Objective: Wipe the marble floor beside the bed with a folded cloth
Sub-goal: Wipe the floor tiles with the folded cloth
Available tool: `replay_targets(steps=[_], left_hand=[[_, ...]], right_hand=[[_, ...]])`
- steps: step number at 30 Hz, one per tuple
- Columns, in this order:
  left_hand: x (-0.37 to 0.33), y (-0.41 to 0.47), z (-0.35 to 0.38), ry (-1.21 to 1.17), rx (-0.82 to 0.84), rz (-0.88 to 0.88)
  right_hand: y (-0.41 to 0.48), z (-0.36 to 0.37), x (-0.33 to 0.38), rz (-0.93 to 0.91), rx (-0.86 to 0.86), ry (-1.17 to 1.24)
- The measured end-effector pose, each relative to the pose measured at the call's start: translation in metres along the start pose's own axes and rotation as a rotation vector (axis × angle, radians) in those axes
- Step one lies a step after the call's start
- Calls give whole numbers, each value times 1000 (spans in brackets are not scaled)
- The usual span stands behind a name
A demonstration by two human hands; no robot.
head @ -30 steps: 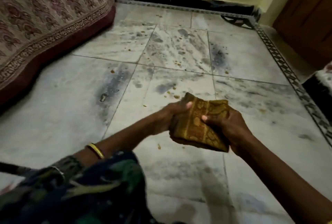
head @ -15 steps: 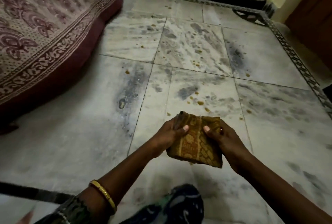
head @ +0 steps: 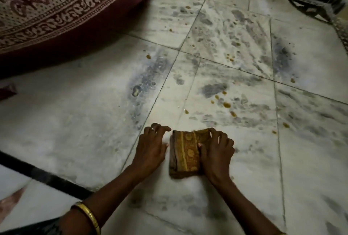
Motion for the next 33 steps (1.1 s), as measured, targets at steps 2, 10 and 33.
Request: replay_targets(steps=[2,10,33], left_hand=[[4,3,7,159,-4,26],[23,-5,27,362,57,-113],[18,-4,24,428,91,-136]], right_hand=[[-12,10,8,35,-53,-10],[14,60,53,227,118,48],[43,33,13,19,367,-219]])
Point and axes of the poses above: each hand's wrist, its own y-axis towards the middle knuckle, its own z-axis out of the palm, x = y × z, the point moved 5 cm from there along y, towards the middle knuckle, and after that the axes turned 11 degrees about x, right-handed, at the moved point
